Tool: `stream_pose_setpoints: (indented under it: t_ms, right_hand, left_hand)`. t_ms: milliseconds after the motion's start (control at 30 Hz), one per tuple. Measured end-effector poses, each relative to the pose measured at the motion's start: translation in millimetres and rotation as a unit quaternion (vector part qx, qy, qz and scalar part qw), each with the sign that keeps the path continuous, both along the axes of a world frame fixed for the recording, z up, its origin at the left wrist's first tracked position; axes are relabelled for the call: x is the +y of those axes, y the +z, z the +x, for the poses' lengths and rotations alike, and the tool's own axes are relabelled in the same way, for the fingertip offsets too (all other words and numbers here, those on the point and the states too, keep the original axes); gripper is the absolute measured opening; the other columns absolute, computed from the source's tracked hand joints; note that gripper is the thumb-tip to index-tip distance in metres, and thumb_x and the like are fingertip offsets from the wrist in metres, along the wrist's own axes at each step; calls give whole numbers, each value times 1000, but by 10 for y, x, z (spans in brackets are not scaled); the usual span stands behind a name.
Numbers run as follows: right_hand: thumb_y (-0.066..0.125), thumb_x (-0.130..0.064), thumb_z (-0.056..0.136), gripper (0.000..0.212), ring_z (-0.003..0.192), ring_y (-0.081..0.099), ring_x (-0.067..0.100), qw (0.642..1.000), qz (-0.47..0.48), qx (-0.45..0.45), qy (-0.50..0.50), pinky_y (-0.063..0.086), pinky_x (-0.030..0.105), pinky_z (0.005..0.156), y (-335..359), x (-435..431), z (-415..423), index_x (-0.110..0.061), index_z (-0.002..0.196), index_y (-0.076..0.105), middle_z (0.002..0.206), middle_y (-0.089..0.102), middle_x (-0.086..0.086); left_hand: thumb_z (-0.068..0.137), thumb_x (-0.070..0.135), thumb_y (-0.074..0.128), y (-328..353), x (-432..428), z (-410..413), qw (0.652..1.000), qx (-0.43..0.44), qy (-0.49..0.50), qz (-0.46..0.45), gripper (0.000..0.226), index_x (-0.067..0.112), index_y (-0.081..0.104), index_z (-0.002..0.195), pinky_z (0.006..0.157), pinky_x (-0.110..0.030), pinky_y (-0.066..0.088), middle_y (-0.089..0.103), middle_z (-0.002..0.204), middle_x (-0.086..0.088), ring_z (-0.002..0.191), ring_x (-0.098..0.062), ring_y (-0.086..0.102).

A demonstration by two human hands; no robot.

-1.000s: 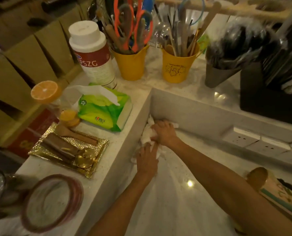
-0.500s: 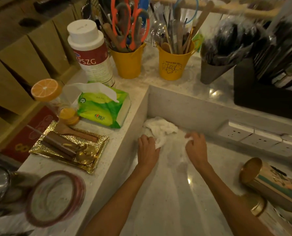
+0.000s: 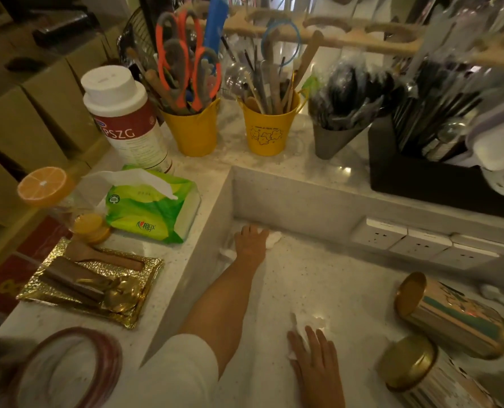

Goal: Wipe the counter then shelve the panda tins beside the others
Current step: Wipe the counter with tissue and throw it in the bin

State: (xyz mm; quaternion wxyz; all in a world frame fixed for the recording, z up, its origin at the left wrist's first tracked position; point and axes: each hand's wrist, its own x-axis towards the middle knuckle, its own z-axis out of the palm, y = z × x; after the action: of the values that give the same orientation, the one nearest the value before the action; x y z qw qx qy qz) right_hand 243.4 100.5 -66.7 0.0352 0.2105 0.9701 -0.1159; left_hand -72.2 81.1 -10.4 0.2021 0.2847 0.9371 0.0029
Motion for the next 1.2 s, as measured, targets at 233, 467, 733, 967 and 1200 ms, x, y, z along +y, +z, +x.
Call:
stream_pose_setpoints:
  t_ms: [233,467,733,967,1200]
  right_hand:
    - [47,-19,99,36,128,45,23,979,-184,-53,-66,39,35,102,457,125,12,-30,130,59,141,51,3]
    - [51,-11,91,24,79,62,13,950,-293,-72,-76,45,28,74,801,-221,681,-23,79,68,91,70,1]
    - [46,-10,95,22,90,60,25,903,-384,-188,46,47,33,83,814,-1520,1267,-14,79,60,94,65,11]
    - [50,-2,94,20,114,49,27,883,-348,-247,195,43,32,99,819,-2428,1315,-10,111,59,122,47,11]
    - [51,1,90,34,118,47,27,858,-291,-297,301,43,29,96,570,-3173,1169,-23,113,52,123,38,5]
  left_hand:
    - [98,33,54,150,-701,1179,966,-213,97,107,36,13,53,127,93,-38,48,49,130,-18,116,-35,56]
    - [94,7,55,-169,-2288,2950,953,-178,168,177,20,20,64,104,76,-28,49,48,109,-6,94,-22,56]
    - [89,12,64,-315,-3574,4140,961,-127,215,118,23,17,67,111,87,-36,55,54,124,-7,103,-25,59]
    - [88,28,62,-70,-4495,4578,798,-258,502,213,41,13,53,125,94,-36,44,42,135,-11,115,-26,52]
    - [91,7,61,73,-5656,4812,747,-232,597,179,56,4,31,139,110,-47,42,27,138,-15,129,-35,40]
